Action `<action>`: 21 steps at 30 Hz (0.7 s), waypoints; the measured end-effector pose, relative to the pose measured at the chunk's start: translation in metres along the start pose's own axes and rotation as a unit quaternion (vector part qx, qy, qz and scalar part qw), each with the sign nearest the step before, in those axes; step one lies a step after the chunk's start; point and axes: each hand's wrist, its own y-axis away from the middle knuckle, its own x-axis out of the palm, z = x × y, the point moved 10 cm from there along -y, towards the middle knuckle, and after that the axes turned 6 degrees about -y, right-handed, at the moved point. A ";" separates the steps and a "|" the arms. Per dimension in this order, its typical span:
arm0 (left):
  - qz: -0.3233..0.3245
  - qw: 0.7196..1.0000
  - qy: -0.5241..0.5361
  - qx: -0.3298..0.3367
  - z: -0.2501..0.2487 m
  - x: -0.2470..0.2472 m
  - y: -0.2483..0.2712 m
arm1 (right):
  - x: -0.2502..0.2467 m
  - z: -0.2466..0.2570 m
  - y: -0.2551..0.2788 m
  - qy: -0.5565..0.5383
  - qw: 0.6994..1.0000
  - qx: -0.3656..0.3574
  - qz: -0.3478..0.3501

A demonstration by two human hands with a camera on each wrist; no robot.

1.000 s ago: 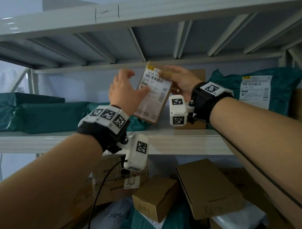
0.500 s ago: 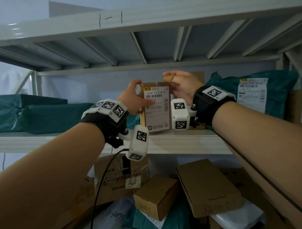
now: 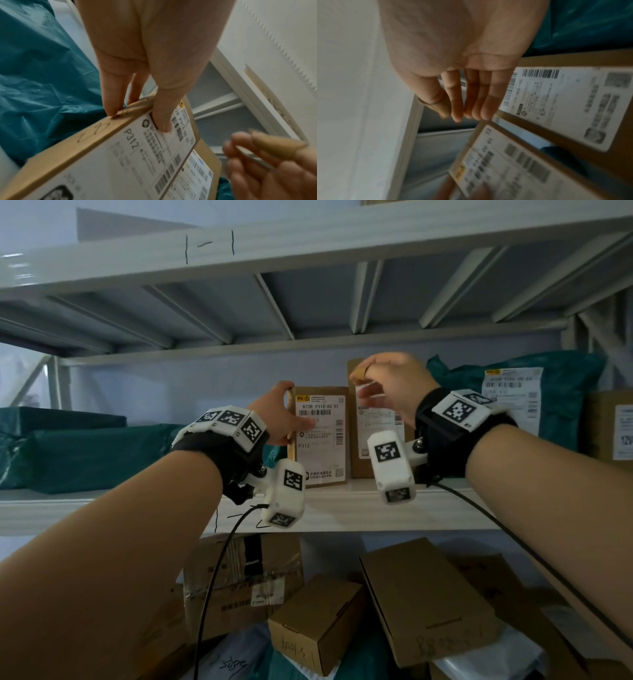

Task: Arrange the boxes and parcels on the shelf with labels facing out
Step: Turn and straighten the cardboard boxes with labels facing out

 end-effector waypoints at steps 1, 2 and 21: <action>0.003 1.000 -0.006 0.003 -0.001 0.001 -0.001 | 0.005 -0.006 0.003 0.066 0.997 0.019 0.031; 0.005 1.000 -0.013 0.005 -0.002 0.001 -0.002 | 0.012 -0.017 0.006 0.151 0.985 0.045 0.071; -0.017 0.973 -0.222 0.055 -0.019 0.008 -0.035 | 0.016 -0.118 0.018 0.390 0.840 0.276 0.259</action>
